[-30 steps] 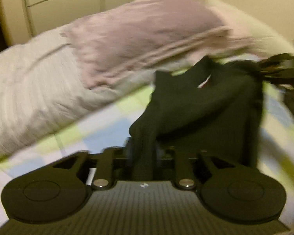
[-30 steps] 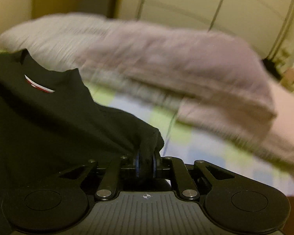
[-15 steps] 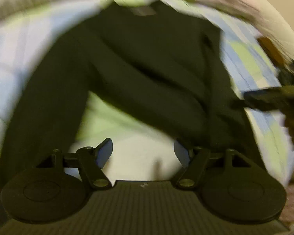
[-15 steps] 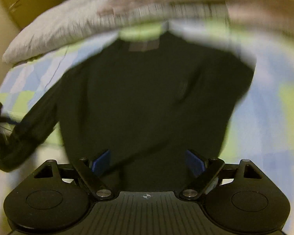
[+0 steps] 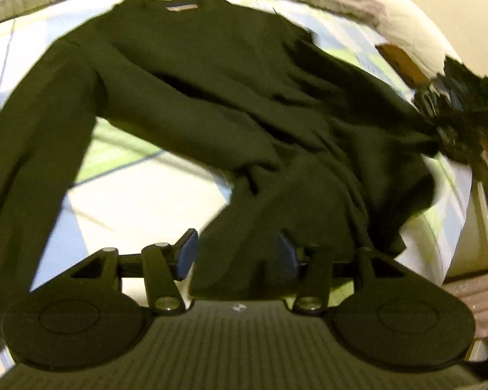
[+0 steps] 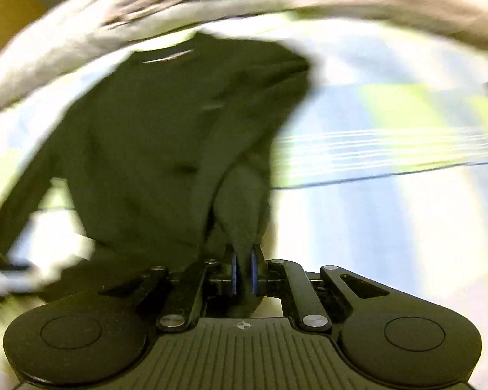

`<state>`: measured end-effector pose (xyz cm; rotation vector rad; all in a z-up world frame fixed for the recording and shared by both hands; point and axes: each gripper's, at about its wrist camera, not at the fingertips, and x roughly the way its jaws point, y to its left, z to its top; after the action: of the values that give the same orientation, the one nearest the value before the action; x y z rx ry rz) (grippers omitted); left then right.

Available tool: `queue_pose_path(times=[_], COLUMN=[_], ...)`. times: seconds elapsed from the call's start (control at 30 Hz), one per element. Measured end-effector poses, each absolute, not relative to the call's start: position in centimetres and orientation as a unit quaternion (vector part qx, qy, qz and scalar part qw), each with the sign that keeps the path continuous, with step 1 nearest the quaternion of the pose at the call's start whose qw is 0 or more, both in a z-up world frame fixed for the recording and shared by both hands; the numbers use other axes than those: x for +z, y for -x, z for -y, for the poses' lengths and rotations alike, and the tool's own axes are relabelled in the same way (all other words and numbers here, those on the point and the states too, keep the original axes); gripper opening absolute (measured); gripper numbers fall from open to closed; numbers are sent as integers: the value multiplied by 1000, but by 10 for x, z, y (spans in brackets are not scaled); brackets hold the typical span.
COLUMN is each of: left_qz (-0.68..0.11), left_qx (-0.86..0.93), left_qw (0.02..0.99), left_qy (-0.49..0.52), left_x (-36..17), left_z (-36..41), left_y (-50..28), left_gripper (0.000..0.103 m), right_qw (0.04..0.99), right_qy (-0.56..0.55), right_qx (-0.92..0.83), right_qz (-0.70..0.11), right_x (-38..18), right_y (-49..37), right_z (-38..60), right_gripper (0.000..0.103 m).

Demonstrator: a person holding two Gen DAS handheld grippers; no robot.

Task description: Fold clothes

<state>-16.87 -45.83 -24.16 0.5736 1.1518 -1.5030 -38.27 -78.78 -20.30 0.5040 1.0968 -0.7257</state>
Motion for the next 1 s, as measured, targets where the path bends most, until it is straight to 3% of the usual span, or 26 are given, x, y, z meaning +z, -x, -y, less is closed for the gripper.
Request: queue_pose_path(times=[0.2, 0.27, 0.33, 0.37, 0.4, 0.43, 0.7, 1.0], left_qz=[-498, -509, -524, -531, -533, -534, -525, -584], left_qx=[-628, -617, -608, -605, -604, -604, -596, -543], left_qw=[528, 515, 504, 501, 501, 501, 526, 531], left_qy=[-279, -309, -319, -319, -317, -315, -304, -286], left_x=[-267, -283, -295, -298, -296, -293, -211, -253], left_z=[482, 488, 489, 488, 486, 484, 393, 360], left_y=[178, 188, 195, 197, 198, 199, 178, 171], left_gripper=[56, 55, 51, 43, 17, 4, 4, 4], right_qw=[659, 667, 692, 705, 717, 728, 739, 731], right_qy=[-136, -141, -153, -168, -182, -197, -173, -329], right_qx=[-499, -502, -473, -447, -421, -394, -328, -320], right_qz=[-546, -533, -523, -525, -526, -526, -562, -505], right_x=[-206, -206, -211, -218, -226, -233, -281, -289], right_y=[487, 488, 477, 471, 465, 458, 478, 509], right_z=[855, 850, 832, 817, 803, 788, 762, 792], right_gripper=[7, 40, 64, 65, 65, 65, 65, 65])
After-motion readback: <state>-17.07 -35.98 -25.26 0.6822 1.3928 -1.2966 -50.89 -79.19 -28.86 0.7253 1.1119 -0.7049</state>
